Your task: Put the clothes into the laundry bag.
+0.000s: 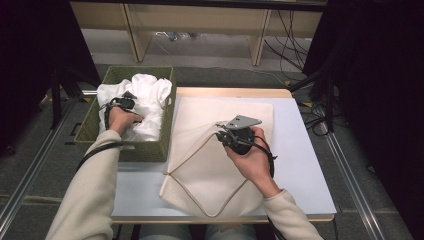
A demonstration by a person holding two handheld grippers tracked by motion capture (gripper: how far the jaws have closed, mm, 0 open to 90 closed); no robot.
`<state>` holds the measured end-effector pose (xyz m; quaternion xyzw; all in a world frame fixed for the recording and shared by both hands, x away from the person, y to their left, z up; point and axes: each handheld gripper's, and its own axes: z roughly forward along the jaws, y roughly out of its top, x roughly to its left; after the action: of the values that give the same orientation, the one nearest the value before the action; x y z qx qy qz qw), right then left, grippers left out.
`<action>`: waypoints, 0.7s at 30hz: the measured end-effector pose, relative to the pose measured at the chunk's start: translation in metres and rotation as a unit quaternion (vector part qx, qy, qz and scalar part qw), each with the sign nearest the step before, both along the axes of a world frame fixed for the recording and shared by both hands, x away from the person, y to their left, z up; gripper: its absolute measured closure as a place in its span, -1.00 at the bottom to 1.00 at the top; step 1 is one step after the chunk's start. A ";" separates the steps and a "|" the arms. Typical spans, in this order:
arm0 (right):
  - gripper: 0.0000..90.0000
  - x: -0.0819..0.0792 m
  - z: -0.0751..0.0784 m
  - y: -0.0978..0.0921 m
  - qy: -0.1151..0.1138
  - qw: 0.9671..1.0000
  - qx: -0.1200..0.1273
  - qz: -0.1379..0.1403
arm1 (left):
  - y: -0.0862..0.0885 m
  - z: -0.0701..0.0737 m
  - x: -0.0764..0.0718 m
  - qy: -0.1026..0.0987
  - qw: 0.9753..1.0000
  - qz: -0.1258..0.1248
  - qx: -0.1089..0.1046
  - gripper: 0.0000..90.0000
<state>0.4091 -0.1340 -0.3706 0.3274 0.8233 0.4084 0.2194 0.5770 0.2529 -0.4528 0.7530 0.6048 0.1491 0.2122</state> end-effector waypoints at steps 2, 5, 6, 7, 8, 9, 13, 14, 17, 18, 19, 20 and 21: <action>0.92 0.001 0.000 0.000 -0.003 1.000 -0.001 0.006 | 0.000 0.003 -0.001 -0.001 1.000 -0.001 -0.003 0.48; 0.92 0.002 0.001 -0.001 -0.011 1.000 -0.005 0.012 | 0.005 0.008 -0.004 -0.036 0.999 -0.003 -0.021 0.57; 0.92 0.001 0.001 0.000 -0.010 1.000 0.001 0.005 | 0.007 0.011 -0.007 -0.048 0.998 -0.003 -0.027 0.59; 0.92 0.001 0.001 0.000 -0.012 1.000 0.002 0.005 | 0.009 0.019 -0.010 -0.044 0.999 -0.001 -0.027 0.59; 0.92 0.001 0.001 0.000 -0.010 1.000 0.003 0.003 | 0.011 0.021 -0.013 -0.059 0.998 0.002 -0.036 0.60; 0.92 -0.001 0.002 0.000 0.006 1.000 0.009 -0.006 | 0.012 0.025 -0.015 -0.076 0.996 0.002 -0.042 0.61; 0.92 0.000 0.003 -0.001 -0.001 1.000 0.005 -0.003 | 0.018 0.046 -0.029 -0.141 0.989 -0.012 -0.053 0.62; 0.92 -0.001 0.003 -0.001 0.000 1.000 0.005 -0.003 | 0.019 0.053 -0.032 -0.157 0.986 -0.014 -0.055 0.62; 0.92 -0.002 0.002 0.001 0.004 1.000 0.010 -0.008 | 0.020 0.071 -0.043 -0.204 0.977 -0.014 -0.059 0.63; 0.92 0.001 0.002 0.000 -0.011 1.000 0.002 0.004 | 0.019 0.076 -0.046 -0.224 0.972 -0.007 -0.067 0.63; 0.92 0.000 0.002 0.000 -0.011 1.000 0.003 0.001 | 0.020 0.081 -0.050 -0.236 0.969 -0.006 -0.067 0.63; 0.92 0.000 0.002 0.000 -0.007 1.000 0.004 0.002 | 0.020 0.086 -0.053 -0.252 0.965 -0.005 -0.072 0.63; 0.92 0.000 0.002 0.000 -0.010 1.000 0.005 0.003 | 0.021 0.091 -0.058 -0.268 0.961 -0.005 -0.071 0.63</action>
<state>0.4096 -0.1339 -0.3689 0.3219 0.8201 0.4164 0.2245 0.5191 0.2735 -0.3620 0.6715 0.5308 0.3012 0.4202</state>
